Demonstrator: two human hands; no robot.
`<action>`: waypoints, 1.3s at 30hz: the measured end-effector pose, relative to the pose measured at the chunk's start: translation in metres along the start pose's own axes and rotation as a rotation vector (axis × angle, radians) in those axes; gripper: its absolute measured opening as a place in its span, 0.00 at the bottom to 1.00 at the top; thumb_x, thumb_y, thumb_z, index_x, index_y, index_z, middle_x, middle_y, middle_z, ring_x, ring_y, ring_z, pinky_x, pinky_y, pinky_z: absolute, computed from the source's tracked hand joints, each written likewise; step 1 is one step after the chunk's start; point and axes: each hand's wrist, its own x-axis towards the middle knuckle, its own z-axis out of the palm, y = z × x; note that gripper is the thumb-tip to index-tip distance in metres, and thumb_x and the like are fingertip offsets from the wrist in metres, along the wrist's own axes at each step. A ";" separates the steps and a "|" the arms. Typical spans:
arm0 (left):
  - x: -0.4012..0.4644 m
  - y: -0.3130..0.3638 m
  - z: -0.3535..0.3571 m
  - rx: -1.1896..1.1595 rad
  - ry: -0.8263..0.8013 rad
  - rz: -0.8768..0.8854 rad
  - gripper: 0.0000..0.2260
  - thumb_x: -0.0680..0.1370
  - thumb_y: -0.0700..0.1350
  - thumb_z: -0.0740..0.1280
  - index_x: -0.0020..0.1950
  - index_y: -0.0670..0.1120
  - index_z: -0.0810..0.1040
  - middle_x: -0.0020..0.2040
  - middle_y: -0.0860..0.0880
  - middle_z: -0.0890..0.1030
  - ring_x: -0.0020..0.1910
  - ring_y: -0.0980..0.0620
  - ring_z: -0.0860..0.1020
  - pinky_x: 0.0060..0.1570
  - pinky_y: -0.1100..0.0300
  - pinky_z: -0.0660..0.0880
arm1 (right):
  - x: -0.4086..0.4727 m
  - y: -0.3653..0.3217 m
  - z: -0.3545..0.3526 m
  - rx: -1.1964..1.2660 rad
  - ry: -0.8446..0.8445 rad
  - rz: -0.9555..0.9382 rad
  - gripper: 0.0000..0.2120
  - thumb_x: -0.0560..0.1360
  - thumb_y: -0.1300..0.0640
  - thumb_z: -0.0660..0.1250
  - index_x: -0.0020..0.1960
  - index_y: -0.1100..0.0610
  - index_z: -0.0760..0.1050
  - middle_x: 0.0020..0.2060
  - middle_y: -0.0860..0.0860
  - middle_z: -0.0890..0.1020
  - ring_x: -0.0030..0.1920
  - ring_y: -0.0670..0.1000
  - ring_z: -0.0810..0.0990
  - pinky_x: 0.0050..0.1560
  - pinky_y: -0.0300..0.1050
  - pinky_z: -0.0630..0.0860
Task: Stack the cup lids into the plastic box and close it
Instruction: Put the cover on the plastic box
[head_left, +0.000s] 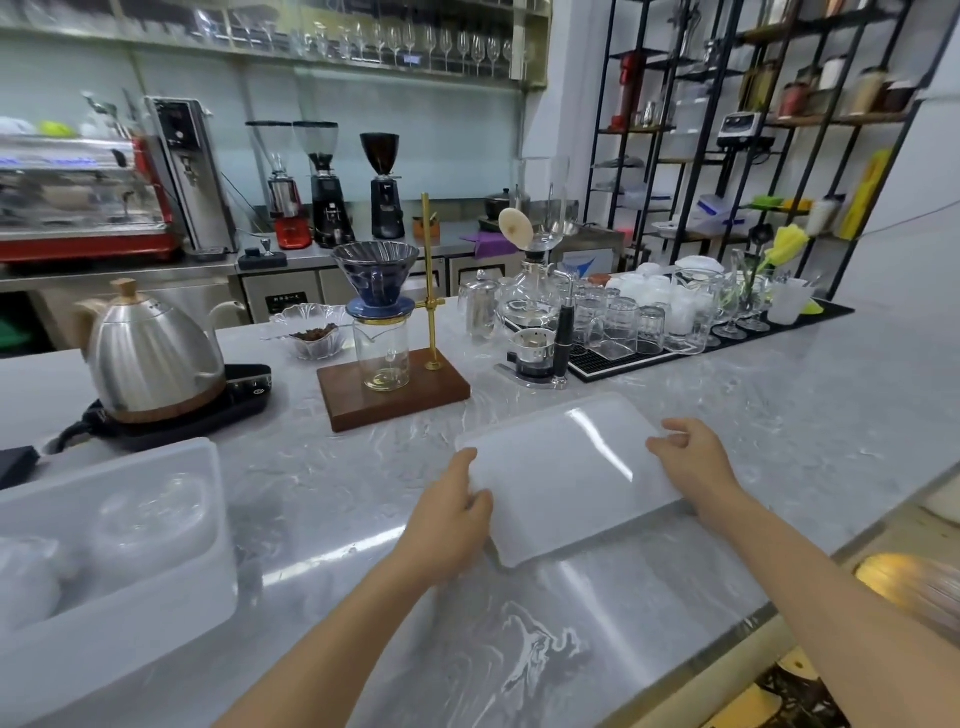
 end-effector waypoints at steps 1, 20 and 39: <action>-0.001 0.002 -0.005 -0.064 0.022 -0.019 0.23 0.85 0.42 0.59 0.80 0.49 0.61 0.50 0.59 0.73 0.46 0.61 0.76 0.49 0.59 0.76 | -0.001 -0.006 0.002 0.027 0.009 -0.011 0.20 0.77 0.62 0.68 0.67 0.60 0.71 0.58 0.59 0.78 0.53 0.58 0.79 0.56 0.52 0.76; -0.018 0.032 -0.118 -0.930 0.473 -0.026 0.21 0.86 0.61 0.46 0.63 0.52 0.73 0.54 0.57 0.77 0.50 0.69 0.79 0.69 0.62 0.67 | -0.057 -0.138 0.068 0.729 -0.383 -0.111 0.26 0.84 0.41 0.48 0.62 0.56 0.78 0.49 0.56 0.80 0.47 0.55 0.76 0.48 0.48 0.72; -0.029 0.035 -0.153 -1.100 0.390 0.069 0.12 0.84 0.55 0.60 0.52 0.52 0.81 0.41 0.53 0.85 0.37 0.57 0.84 0.33 0.65 0.80 | -0.077 -0.149 0.074 0.664 -0.592 -0.137 0.31 0.82 0.39 0.43 0.72 0.56 0.72 0.67 0.58 0.79 0.72 0.63 0.70 0.74 0.60 0.62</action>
